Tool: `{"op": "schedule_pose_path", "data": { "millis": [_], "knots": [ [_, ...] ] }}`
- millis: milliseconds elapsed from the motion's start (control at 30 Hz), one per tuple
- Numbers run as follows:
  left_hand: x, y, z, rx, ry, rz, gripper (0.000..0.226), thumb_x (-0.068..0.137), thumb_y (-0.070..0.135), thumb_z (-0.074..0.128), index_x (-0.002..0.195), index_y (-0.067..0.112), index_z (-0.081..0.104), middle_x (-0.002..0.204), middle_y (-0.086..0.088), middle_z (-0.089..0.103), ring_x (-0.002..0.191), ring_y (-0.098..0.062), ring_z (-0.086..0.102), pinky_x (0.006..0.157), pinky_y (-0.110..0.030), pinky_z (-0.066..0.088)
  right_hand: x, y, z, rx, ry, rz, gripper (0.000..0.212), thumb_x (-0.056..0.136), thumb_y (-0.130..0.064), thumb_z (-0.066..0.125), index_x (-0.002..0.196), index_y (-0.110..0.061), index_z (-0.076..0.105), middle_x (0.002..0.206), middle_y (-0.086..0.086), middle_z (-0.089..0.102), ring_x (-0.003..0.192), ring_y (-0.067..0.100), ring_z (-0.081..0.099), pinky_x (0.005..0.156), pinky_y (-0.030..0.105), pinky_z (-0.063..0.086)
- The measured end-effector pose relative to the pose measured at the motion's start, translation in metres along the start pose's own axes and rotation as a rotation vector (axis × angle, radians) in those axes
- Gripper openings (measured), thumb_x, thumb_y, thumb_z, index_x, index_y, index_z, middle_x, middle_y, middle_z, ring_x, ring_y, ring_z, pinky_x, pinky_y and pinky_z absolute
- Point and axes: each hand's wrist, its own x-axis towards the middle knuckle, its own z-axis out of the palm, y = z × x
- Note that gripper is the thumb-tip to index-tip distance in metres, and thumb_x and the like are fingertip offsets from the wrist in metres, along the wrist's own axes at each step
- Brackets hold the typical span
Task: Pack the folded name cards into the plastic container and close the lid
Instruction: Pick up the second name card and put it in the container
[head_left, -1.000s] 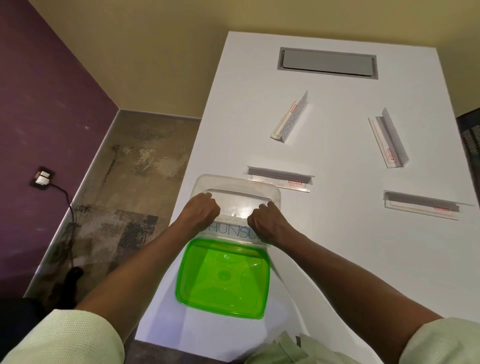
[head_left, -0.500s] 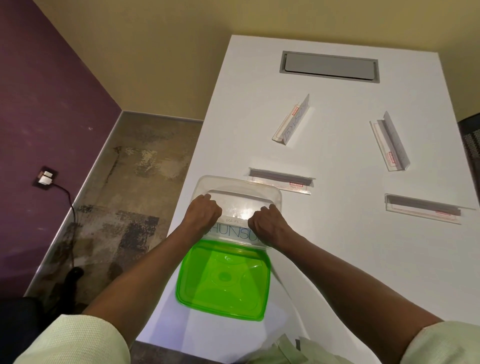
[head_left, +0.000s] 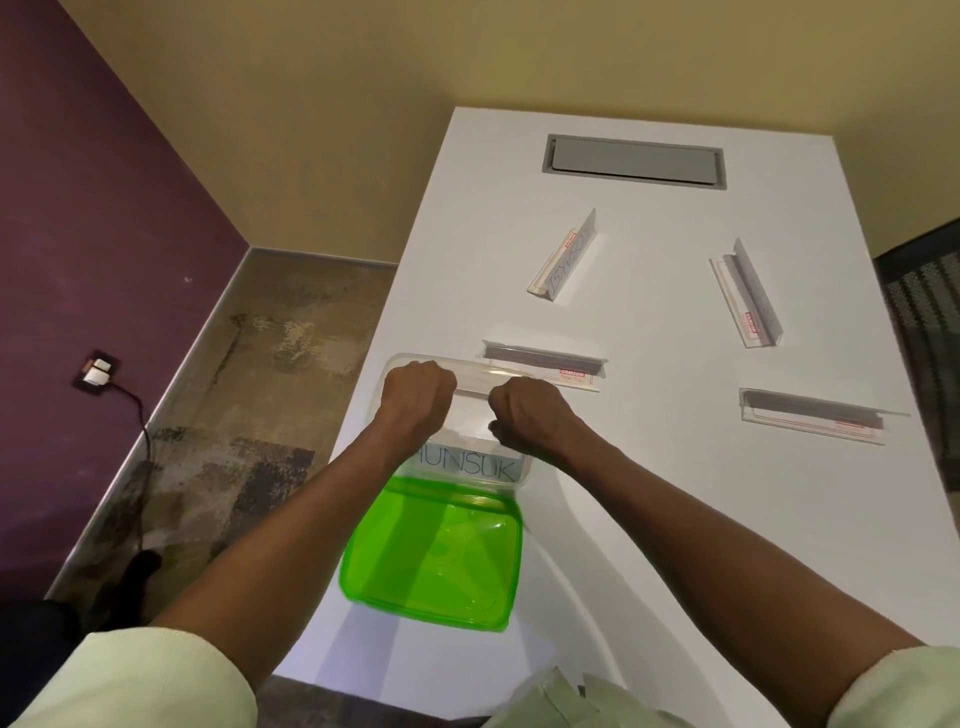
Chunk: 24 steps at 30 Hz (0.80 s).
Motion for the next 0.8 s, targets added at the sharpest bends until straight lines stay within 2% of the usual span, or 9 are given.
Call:
{"op": "schedule_pose_path", "data": {
  "millis": [100,167,267,400,500,600,700,800],
  "knots": [
    [0.0,0.016,-0.016,-0.077,0.123,-0.034,0.008,0.088,0.019,0.062,0.092,0.014,0.067,0.091,-0.008,0.07,0.081,-0.028,0.067,0.062,-0.029,0.044,-0.016,0.013,-0.01,0.068,0.105,0.054,0.021,0.076,-0.011,0.059,0.061,-0.009,0.044,0.067,0.021,0.06,0.063,0.038,0.059,0.052,0.031,0.032],
    [0.001,0.03,-0.026,-0.189,0.182,-0.077,0.014,0.089,0.026,0.063,0.091,0.013,0.068,0.089,-0.009,0.069,0.08,-0.03,0.067,0.063,-0.03,0.045,-0.029,0.024,-0.014,0.098,0.144,0.105,0.029,0.074,-0.009,0.059,0.058,-0.011,0.035,0.06,0.019,0.056,0.059,0.037,0.055,0.05,0.03,0.029],
    [0.003,0.049,-0.038,-0.352,0.215,-0.149,0.021,0.088,0.033,0.064,0.089,0.012,0.069,0.089,-0.01,0.069,0.082,-0.031,0.066,0.065,-0.031,0.047,-0.049,0.044,-0.016,0.089,0.162,0.175,0.027,0.076,-0.01,0.055,0.058,-0.011,0.035,0.061,0.015,0.055,0.061,0.035,0.053,0.05,0.029,0.028],
    [0.007,0.065,-0.046,-0.525,0.169,-0.242,0.022,0.085,0.035,0.065,0.081,0.014,0.069,0.084,-0.009,0.069,0.082,-0.032,0.064,0.063,-0.03,0.043,-0.077,0.071,-0.013,0.049,0.152,0.208,0.023,0.081,-0.009,0.049,0.063,-0.012,0.036,0.062,0.011,0.048,0.064,0.035,0.053,0.052,0.03,0.03],
    [0.011,0.075,-0.05,-0.61,0.147,-0.306,0.024,0.084,0.036,0.065,0.072,0.016,0.067,0.078,-0.006,0.068,0.077,-0.031,0.064,0.062,-0.029,0.042,-0.092,0.092,-0.012,0.047,0.17,0.217,0.019,0.085,-0.008,0.046,0.068,-0.012,0.037,0.068,0.015,0.054,0.067,0.035,0.052,0.054,0.031,0.028],
    [0.018,0.082,-0.053,-0.719,0.13,-0.391,0.04,0.087,0.042,0.06,0.061,0.011,0.06,0.068,-0.006,0.065,0.071,-0.032,0.063,0.06,-0.029,0.043,-0.1,0.111,-0.013,0.073,0.174,0.267,0.019,0.086,-0.009,0.045,0.07,-0.012,0.036,0.069,0.013,0.05,0.064,0.031,0.042,0.055,0.03,0.025],
    [0.031,0.086,-0.054,-0.842,0.149,-0.437,0.045,0.09,0.046,0.056,0.065,0.01,0.069,0.069,-0.005,0.069,0.071,-0.028,0.064,0.063,-0.03,0.048,-0.102,0.128,-0.013,0.099,0.153,0.316,0.018,0.087,-0.008,0.044,0.072,-0.011,0.033,0.067,0.007,0.035,0.063,0.028,0.034,0.054,0.03,0.024],
    [0.046,0.086,-0.053,-0.903,0.139,-0.485,0.043,0.09,0.043,0.056,0.068,0.009,0.071,0.072,-0.007,0.071,0.073,-0.029,0.065,0.066,-0.03,0.048,-0.1,0.147,-0.01,0.14,0.127,0.352,0.022,0.087,-0.01,0.046,0.07,-0.01,0.033,0.065,0.007,0.035,0.062,0.029,0.036,0.054,0.03,0.027]
  ]
}}
